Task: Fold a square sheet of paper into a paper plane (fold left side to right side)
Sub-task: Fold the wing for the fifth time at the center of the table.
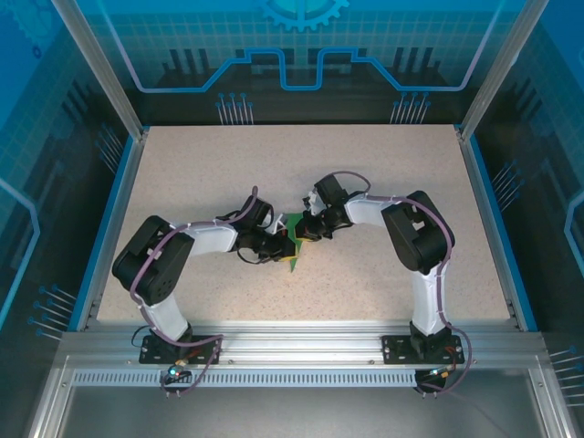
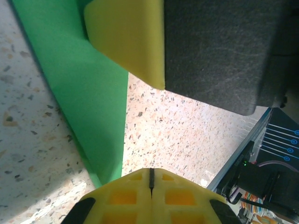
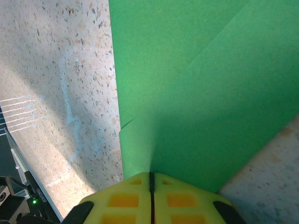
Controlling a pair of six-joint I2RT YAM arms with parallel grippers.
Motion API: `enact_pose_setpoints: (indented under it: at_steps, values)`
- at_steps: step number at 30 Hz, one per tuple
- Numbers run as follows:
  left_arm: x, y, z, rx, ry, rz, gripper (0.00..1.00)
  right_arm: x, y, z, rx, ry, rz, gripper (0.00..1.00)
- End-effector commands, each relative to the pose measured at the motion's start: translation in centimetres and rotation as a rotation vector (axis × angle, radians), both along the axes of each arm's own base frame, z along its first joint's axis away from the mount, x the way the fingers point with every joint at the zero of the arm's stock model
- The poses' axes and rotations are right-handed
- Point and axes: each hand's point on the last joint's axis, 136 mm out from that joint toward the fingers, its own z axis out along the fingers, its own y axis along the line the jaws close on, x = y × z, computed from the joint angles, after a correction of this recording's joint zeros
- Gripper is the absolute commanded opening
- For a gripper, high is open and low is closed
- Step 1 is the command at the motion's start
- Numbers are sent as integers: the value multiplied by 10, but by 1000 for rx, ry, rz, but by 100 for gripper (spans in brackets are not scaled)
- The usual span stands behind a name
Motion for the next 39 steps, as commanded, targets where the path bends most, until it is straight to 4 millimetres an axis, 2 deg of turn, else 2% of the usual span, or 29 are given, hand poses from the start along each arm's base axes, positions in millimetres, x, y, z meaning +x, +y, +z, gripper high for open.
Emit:
enact_pose_setpoints:
  at_steps: [1, 11, 19, 29, 39]
  values:
    - [-16, -2, 0, -16, 52, -33, 2, -12, -7, -25, -92, 48, 8, 8]
    - [-27, -3, -26, 22, 117, -60, 2, -14, -8, -28, -105, 55, 11, 8]
    - [-33, 1, -37, 51, 140, -65, 2, -14, -11, -28, -124, 51, 13, 8]
    - [-41, 10, -45, 84, 157, -48, 2, -14, -16, -30, -161, 58, 13, 8]
    - [-61, 11, -46, 83, 187, -66, 1, -12, -23, -32, -180, 71, -1, 8]
